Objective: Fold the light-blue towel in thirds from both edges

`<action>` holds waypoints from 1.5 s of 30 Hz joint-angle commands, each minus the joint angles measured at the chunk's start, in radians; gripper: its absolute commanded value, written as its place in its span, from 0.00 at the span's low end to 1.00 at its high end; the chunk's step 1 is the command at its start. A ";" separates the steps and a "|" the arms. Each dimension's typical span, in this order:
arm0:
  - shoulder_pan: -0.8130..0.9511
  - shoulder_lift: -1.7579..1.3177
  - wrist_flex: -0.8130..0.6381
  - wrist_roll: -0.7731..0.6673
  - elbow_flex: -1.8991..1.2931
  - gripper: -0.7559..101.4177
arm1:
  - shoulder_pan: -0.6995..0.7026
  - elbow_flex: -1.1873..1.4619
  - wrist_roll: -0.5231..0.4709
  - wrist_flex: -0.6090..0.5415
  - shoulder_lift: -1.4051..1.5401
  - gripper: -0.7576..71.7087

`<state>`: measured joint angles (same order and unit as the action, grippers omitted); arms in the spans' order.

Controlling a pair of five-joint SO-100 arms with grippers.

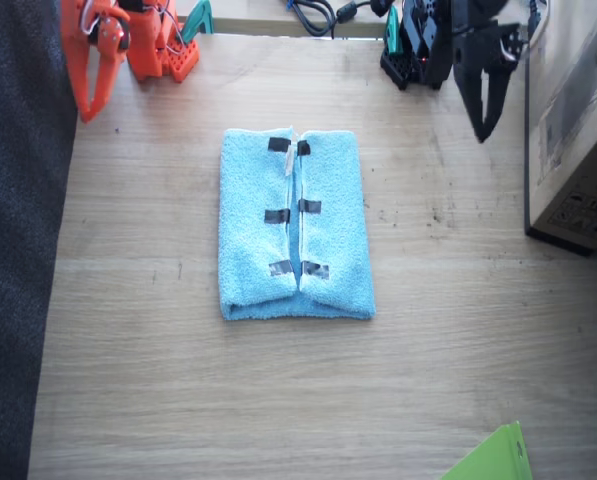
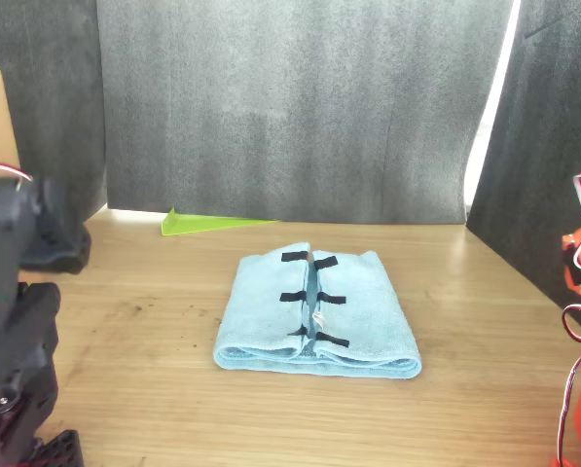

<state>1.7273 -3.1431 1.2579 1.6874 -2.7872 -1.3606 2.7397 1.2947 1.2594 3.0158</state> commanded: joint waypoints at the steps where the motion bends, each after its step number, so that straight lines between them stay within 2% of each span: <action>1: 0.006 -0.037 0.028 0.014 -0.006 0.05 | -0.040 0.034 0.025 0.067 0.135 0.02; 10: 0.018 -0.037 0.018 -0.034 -0.008 0.08 | 0.014 0.034 0.080 0.066 0.135 0.02; 16: 0.029 -0.037 0.008 -0.021 -0.012 0.05 | 0.025 0.034 0.095 0.066 0.133 0.01; 19: 0.032 -0.037 0.003 -0.012 -0.012 0.01 | 0.055 0.034 0.123 0.066 0.133 0.01; 23: 0.018 -0.037 0.003 0.005 -0.014 0.00 | 0.043 0.034 0.109 0.066 0.133 0.01; 28: 0.041 -0.035 0.008 -0.058 -0.012 0.00 | -0.035 0.034 0.032 0.071 0.133 0.01; 45: 0.078 -0.035 0.012 -0.118 -0.011 0.00 | 0.025 0.034 0.092 0.067 0.133 0.01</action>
<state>1.7825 -3.1723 1.2671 1.5739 -2.7980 -1.3376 2.7658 1.3744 1.3238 3.1477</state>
